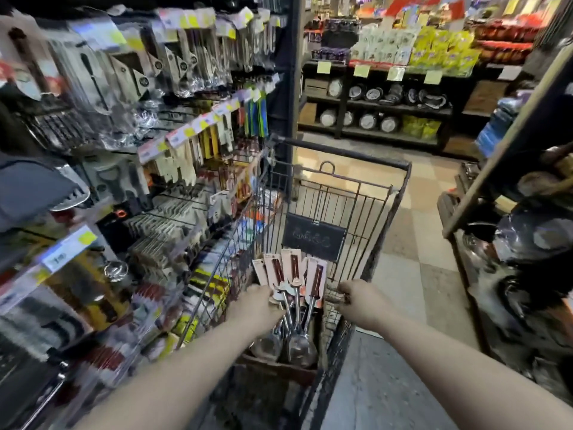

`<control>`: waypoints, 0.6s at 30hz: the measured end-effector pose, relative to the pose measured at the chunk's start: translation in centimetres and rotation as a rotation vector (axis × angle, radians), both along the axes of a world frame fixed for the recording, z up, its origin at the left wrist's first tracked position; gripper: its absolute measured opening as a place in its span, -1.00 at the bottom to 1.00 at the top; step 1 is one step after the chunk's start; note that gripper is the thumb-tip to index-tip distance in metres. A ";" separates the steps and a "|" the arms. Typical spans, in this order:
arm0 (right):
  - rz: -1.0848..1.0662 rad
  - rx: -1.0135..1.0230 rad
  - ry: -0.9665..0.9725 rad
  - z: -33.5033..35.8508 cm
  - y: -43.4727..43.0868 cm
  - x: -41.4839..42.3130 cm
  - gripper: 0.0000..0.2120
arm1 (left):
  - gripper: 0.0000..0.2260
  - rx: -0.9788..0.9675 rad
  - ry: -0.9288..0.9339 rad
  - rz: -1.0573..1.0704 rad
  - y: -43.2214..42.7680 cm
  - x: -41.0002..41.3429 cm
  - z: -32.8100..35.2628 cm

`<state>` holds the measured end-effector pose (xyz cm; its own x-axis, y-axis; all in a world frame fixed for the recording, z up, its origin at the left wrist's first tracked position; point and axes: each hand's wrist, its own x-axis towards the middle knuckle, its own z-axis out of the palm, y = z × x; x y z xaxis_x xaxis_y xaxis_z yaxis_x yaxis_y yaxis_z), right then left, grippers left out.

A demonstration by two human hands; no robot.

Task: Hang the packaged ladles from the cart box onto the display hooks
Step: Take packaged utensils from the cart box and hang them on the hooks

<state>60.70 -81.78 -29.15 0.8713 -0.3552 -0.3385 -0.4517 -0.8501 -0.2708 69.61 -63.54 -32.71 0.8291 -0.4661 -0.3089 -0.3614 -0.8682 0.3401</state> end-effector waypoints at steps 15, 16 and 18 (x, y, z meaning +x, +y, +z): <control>0.015 0.257 0.343 -16.9 -5.5 11.8 -0.73 | -0.58 0.008 0.295 0.212 -4.0 8.3 -14.3; 0.022 0.272 0.368 -18.1 -6.0 12.6 -0.72 | -0.58 -0.003 0.320 0.232 -4.7 8.7 -15.1; 0.023 0.304 0.413 -20.4 -6.8 14.1 -0.71 | -0.59 -0.059 0.391 0.264 -6.3 9.7 -16.9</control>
<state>74.84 -88.62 -49.58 0.6499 -0.1692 -0.7410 -0.5551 -0.7715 -0.3108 79.35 -69.79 -49.64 0.7480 -0.2815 -0.6010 0.0341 -0.8881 0.4585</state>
